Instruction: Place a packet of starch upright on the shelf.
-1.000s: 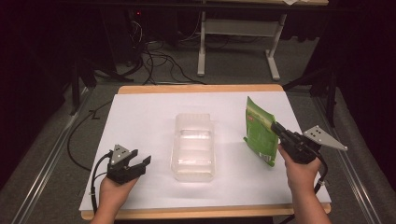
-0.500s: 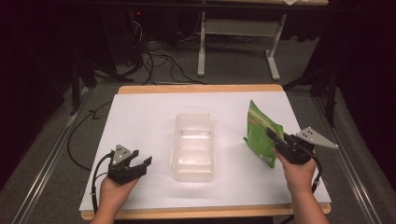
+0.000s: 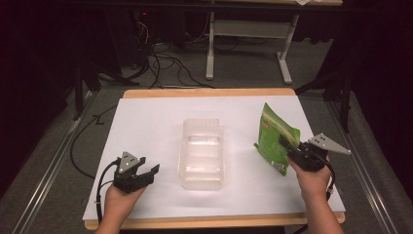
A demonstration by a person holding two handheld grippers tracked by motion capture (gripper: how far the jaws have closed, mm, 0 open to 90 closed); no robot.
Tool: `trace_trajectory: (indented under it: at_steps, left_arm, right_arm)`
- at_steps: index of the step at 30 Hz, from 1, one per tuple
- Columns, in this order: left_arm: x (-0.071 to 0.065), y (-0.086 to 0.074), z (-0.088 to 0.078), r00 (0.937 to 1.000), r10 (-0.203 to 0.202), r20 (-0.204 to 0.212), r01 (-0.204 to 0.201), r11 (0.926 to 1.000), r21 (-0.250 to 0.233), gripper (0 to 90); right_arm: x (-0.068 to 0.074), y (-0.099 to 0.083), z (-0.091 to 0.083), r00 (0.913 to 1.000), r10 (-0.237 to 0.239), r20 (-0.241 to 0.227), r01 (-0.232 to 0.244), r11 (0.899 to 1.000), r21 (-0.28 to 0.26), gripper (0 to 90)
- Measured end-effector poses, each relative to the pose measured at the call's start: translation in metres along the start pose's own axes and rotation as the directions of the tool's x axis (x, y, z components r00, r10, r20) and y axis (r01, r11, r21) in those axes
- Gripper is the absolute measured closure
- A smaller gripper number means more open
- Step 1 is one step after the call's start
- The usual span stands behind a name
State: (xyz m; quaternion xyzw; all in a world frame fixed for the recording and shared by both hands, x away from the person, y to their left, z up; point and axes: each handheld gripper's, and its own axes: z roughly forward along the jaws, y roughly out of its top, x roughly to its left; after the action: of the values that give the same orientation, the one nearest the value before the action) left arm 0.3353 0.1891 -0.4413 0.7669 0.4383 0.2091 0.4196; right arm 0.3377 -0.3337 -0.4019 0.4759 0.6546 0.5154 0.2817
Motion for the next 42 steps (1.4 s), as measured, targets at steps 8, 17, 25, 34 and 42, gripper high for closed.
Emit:
trace_trajectory:
  at_steps: [8,17,25,34,42]
  left_arm:
    - [-0.001,0.000,0.001,1.0000,0.008,0.001,-0.008,0.9999,0.006,40.3]
    - [-0.001,0.000,0.001,1.0000,0.008,0.000,-0.008,1.0000,0.003,40.2]
    - [0.000,0.000,0.000,1.0000,0.008,0.000,-0.008,1.0000,0.003,40.2]
    - [0.001,0.001,0.000,1.0000,0.007,-0.001,-0.007,1.0000,0.001,40.3]
    - [0.002,0.001,0.000,0.9999,0.013,0.001,-0.013,0.9999,0.000,40.2]
  right_arm:
    - [-0.001,0.001,0.001,0.9999,-0.009,0.004,0.009,1.000,0.016,85.9]
    - [-0.003,0.005,0.000,0.9995,-0.032,0.010,0.031,0.999,0.016,87.2]
    - [-0.002,0.010,-0.007,0.9987,-0.049,-0.017,0.048,0.999,-0.014,87.2]
    - [0.010,0.021,-0.014,0.9944,-0.079,-0.070,0.075,0.995,-0.062,87.2]
    - [0.037,0.032,-0.007,0.9791,-0.121,-0.164,0.108,0.991,-0.083,87.2]
